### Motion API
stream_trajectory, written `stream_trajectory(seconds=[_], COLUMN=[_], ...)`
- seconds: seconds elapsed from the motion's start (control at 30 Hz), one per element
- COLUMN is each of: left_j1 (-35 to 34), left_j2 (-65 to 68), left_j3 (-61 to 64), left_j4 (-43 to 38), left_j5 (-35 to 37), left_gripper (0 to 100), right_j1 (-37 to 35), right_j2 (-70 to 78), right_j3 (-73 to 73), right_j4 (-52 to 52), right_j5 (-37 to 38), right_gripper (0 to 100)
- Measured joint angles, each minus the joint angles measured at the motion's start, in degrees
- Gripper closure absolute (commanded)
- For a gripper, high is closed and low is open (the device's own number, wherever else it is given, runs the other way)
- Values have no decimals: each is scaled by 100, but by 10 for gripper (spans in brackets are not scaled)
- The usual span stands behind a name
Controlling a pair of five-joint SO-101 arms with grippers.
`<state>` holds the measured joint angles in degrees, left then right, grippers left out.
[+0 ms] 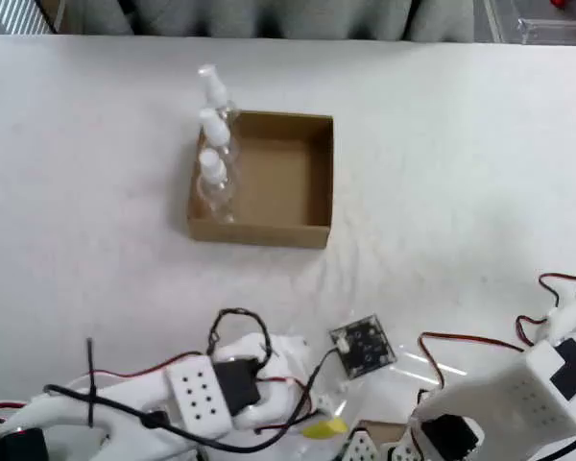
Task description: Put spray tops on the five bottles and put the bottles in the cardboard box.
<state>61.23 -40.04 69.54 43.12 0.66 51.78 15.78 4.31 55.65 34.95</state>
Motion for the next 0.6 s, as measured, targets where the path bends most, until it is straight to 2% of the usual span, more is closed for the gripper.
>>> stream_trajectory(seconds=[0.23, 0.4, 0.47, 0.6], left_j1=[-123, -132, -132, -132], left_j2=[1424, 1503, 1512, 1512], left_j3=[-211, -281, -290, -290], left_j4=[-246, -255, -255, -316], left_j5=[-9, -9, -9, -9], left_gripper=[694, 715, 779, 995], right_j1=[0, 0, 0, 0], right_j2=[0, 0, 0, 0], right_j3=[-695, -844, -862, -862], right_j4=[774, 1020, 1029, 1029], right_j5=[0, 0, 0, 0], right_gripper=[981, 981, 981, 981])
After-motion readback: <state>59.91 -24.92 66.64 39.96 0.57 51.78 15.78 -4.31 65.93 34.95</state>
